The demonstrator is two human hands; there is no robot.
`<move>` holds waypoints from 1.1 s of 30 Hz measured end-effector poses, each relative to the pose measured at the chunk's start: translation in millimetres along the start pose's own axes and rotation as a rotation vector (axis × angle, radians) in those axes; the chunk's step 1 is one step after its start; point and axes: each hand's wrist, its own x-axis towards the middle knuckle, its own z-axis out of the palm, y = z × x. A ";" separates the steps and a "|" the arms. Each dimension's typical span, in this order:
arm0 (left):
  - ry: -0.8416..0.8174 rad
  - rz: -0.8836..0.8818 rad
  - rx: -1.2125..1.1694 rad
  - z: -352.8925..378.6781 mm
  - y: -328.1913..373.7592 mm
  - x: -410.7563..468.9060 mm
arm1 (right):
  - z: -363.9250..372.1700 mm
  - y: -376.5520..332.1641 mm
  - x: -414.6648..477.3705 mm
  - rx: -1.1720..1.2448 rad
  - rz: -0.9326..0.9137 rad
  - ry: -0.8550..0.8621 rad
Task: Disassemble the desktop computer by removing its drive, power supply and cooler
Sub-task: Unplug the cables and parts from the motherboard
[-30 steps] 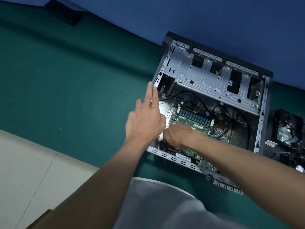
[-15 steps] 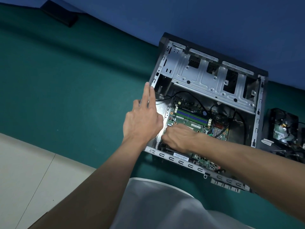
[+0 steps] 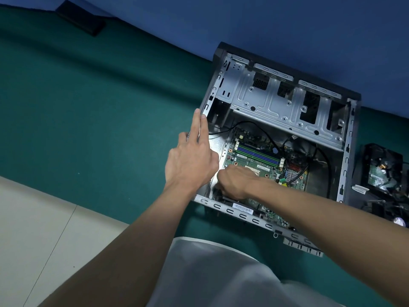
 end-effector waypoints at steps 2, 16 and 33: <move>-0.004 0.002 0.003 -0.4 0.5 -0.5 | -0.9 -2.1 2.5 0.002 -0.011 -0.003; -0.009 -0.002 0.001 -2.4 1.5 -1.3 | -5.8 3.9 -5.8 -0.078 -0.101 -0.004; 0.005 -0.005 0.008 -1.4 1.4 -1.1 | 8.3 9.2 -3.4 -0.071 -0.011 0.065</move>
